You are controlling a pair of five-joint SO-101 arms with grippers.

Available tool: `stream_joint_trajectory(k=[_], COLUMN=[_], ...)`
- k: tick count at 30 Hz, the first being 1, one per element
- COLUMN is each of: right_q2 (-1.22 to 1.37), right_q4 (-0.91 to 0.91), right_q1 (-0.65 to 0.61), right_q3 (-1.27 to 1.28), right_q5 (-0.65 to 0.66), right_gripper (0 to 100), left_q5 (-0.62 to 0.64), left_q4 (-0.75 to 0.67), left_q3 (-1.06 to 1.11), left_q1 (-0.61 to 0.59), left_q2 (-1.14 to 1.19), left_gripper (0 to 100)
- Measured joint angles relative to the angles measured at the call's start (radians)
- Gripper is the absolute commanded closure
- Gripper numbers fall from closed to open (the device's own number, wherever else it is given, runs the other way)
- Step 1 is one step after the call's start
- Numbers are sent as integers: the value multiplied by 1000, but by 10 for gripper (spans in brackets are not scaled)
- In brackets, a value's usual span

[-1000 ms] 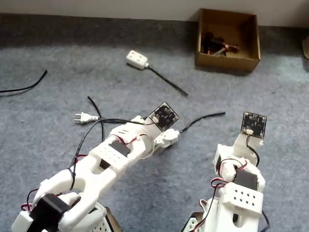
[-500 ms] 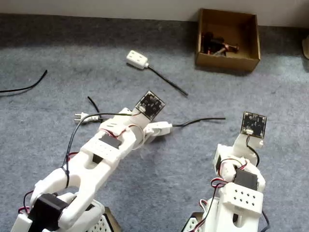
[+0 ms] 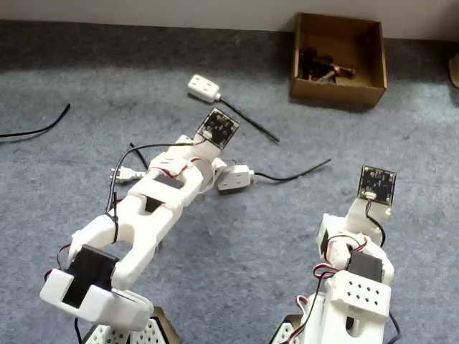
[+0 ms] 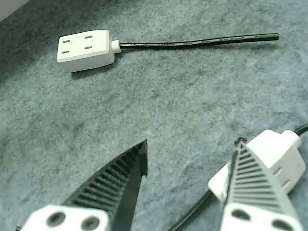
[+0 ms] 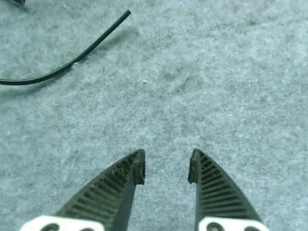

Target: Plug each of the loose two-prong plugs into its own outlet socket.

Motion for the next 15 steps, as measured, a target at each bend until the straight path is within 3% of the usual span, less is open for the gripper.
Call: stream_joint_trajectory(k=[15], right_q2=[0], right_q4=[0], right_q1=[-32], right_q3=[0], right_q5=[0], right_gripper=[844], left_q5=[-15], left_q4=[9], left_q3=[-58], left_q1=[-64], left_q2=[32], left_gripper=[733])
